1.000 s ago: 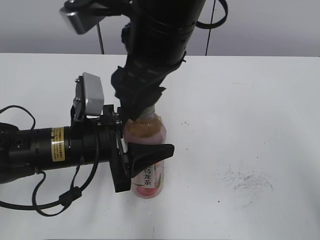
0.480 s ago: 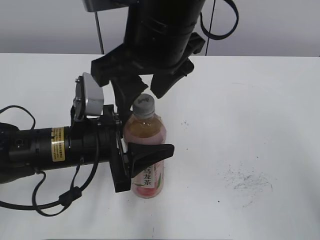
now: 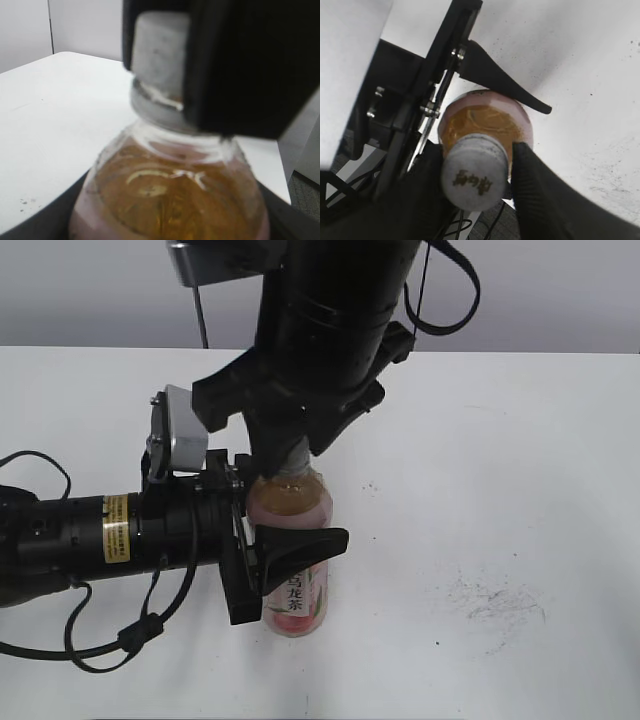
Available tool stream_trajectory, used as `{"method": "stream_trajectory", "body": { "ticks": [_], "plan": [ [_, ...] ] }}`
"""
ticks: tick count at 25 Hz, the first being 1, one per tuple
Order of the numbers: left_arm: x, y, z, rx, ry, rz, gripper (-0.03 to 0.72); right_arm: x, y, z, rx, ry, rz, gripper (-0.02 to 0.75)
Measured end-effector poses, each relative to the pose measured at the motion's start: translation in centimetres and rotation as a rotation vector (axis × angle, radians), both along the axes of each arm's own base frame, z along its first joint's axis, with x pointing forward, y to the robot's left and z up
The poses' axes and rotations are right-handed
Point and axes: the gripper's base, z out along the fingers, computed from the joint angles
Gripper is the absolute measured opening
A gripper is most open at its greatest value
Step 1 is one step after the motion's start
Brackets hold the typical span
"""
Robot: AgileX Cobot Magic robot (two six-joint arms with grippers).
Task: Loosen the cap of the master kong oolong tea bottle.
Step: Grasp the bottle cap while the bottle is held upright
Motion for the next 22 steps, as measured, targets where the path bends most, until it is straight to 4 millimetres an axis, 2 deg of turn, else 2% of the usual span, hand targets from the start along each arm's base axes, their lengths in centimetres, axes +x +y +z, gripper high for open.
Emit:
{"method": "stream_trajectory", "body": {
  "ticks": [2, 5, 8, 12, 15, 20, 22],
  "plan": [
    [0.0, 0.0, 0.0, 0.0, 0.0, 0.0, 0.445, 0.03, -0.03, 0.03, -0.003, -0.007, 0.008, 0.288],
    [0.01, 0.0, 0.0, 0.0, 0.001, 0.001, 0.445, 0.06, -0.07, 0.03, -0.015, -0.038, 0.105, 0.283],
    [0.0, 0.0, 0.0, 0.0, 0.0, 0.0, 0.445, 0.06, -0.07, 0.03, -0.039, -0.107, 0.35, 0.279],
    [-0.02, -0.01, 0.01, 0.0, -0.002, -0.003, 0.445, 0.02, -0.06, 0.07, -0.079, -0.239, 0.823, 0.278],
    [-0.07, -0.02, 0.0, 0.002, -0.009, -0.009, 0.445, -0.09, -0.05, 0.19, -0.112, -0.355, 1.238, 0.278],
    [-0.1, -0.04, 0.0, 0.003, -0.016, -0.013, 0.445, -0.14, -0.09, 0.22, -0.183, -0.576, 2.028, 0.281],
    [-0.09, -0.04, 0.01, 0.003, -0.016, -0.012, 0.445, -0.13, -0.08, 0.22, -0.206, -0.646, 2.269, 0.281]
  ]
}}
